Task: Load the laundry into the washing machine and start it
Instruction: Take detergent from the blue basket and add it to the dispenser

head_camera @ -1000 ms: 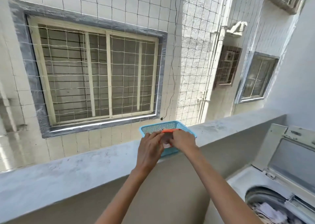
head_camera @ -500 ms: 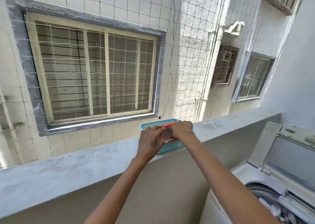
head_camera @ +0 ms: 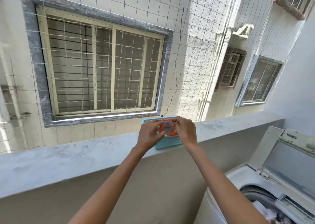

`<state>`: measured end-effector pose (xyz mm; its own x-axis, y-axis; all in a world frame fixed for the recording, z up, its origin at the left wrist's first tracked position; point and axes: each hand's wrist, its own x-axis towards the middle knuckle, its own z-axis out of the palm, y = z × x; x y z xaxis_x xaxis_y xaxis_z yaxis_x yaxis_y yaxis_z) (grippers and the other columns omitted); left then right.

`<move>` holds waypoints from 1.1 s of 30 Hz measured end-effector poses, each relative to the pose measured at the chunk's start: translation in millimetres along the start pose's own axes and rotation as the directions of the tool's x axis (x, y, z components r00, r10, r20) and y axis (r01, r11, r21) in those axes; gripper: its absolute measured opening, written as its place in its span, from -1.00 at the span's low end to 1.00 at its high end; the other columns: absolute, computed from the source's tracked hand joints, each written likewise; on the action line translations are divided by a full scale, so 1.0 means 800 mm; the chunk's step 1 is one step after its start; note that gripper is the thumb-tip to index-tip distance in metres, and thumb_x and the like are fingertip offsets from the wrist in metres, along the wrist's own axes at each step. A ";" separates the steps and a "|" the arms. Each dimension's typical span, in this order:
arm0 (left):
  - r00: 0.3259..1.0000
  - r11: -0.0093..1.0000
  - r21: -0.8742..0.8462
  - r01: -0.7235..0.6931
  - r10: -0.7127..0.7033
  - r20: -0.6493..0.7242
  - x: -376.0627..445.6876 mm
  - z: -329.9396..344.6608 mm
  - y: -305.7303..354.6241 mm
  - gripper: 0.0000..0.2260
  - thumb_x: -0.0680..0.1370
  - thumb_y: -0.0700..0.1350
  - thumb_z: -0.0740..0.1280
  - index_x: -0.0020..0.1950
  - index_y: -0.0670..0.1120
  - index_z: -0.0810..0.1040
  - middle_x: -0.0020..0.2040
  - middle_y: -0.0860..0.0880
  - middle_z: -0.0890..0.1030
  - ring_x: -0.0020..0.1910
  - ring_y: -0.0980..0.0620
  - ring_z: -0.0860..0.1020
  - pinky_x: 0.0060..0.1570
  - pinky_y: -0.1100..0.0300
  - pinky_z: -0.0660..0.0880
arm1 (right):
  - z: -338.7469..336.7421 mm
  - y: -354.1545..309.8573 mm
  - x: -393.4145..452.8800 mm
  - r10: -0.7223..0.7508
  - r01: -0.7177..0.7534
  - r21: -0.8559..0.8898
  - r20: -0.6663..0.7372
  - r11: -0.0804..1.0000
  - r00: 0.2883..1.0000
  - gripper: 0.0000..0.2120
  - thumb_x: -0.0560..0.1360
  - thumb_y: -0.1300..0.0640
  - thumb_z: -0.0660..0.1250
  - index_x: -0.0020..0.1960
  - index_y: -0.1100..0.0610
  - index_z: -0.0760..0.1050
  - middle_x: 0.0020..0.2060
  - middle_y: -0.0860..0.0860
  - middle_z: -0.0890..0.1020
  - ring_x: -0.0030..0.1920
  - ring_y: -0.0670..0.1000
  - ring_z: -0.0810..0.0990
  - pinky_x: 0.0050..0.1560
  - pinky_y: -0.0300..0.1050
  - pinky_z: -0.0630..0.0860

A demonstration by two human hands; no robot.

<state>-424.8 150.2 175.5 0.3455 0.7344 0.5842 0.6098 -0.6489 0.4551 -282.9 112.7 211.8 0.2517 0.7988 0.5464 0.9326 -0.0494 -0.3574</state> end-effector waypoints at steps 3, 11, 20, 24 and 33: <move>1.000 1.000 -0.021 0.018 -0.018 -0.006 0.002 0.000 0.003 -0.63 0.44 -0.07 0.37 0.25 -0.03 0.56 0.12 0.02 0.61 0.05 -0.04 0.55 0.02 0.10 0.38 | 0.000 -0.001 -0.003 -0.092 0.079 -0.114 -0.113 0.990 0.989 -0.89 0.54 0.11 0.28 -0.03 0.11 0.56 -0.29 0.09 0.67 -0.26 0.13 0.65 -0.31 -0.11 0.49; 1.000 1.000 0.018 -0.012 0.012 0.007 -0.002 0.004 0.001 -0.59 0.44 0.01 0.30 0.27 -0.02 0.54 0.16 0.02 0.59 0.11 -0.05 0.49 0.00 0.13 0.31 | 0.020 -0.009 -0.016 0.037 -0.038 -0.012 -0.068 0.999 0.997 -0.90 0.51 0.15 0.30 0.01 0.13 0.50 -0.15 0.12 0.63 -0.11 0.15 0.60 -0.25 -0.11 0.37; 0.998 0.998 0.045 -0.041 0.039 0.043 -0.001 0.004 0.001 -0.62 0.48 -0.04 0.36 0.30 0.00 0.51 0.20 0.02 0.56 0.12 -0.05 0.48 0.07 0.10 0.36 | 0.010 -0.014 -0.016 0.359 -0.347 0.378 0.042 0.858 0.932 -0.88 0.50 0.12 0.32 -0.13 0.05 0.37 -0.18 0.01 0.59 -0.16 0.05 0.54 -0.32 -0.21 0.29; 0.999 1.000 0.015 -0.018 0.017 0.031 0.000 0.004 0.002 -0.61 0.45 -0.05 0.39 0.27 -0.03 0.54 0.19 0.01 0.58 0.09 -0.06 0.52 0.05 0.09 0.41 | 0.000 -0.010 -0.018 0.496 -0.450 0.474 0.031 0.757 0.868 -0.86 0.50 0.05 0.34 -0.13 0.05 0.39 -0.07 0.07 0.64 -0.03 0.15 0.59 -0.18 -0.15 0.35; 0.986 0.977 -0.150 0.151 -0.138 0.093 0.007 -0.006 0.018 -0.66 0.50 -0.11 0.34 0.28 -0.07 0.53 0.23 -0.07 0.52 0.06 -0.08 0.57 0.08 0.03 0.50 | -0.034 -0.007 -0.025 0.611 -0.502 0.552 -0.018 0.666 0.791 -0.83 0.44 0.18 0.37 0.01 0.10 0.46 -0.01 0.12 0.64 -0.01 0.18 0.58 -0.17 -0.15 0.33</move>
<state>-417.3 144.2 188.3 0.3226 0.8325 0.4505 0.5409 -0.5527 0.6340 -286.0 80.9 223.6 0.7740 0.5909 0.2276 0.3523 -0.1032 -0.9302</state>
